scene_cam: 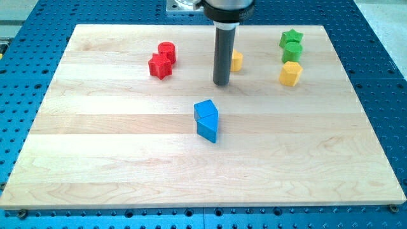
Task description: Slide the heart to the left of the yellow hexagon
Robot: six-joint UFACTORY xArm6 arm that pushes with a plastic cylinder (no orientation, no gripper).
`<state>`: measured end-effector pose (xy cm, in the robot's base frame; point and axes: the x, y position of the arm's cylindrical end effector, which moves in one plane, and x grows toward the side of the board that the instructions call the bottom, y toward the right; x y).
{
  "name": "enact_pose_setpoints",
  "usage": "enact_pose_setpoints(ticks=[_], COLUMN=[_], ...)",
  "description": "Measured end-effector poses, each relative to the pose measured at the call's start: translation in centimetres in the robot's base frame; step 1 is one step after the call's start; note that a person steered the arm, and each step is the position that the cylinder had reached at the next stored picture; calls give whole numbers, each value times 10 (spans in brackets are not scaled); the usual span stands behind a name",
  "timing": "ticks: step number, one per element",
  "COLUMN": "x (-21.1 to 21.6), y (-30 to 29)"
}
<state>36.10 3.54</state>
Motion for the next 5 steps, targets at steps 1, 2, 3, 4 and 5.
enact_pose_setpoints(ticks=[1, 2, 3, 4, 5], x=[-40, -68, -71, -61, -26], y=[0, 1, 12, 16, 16])
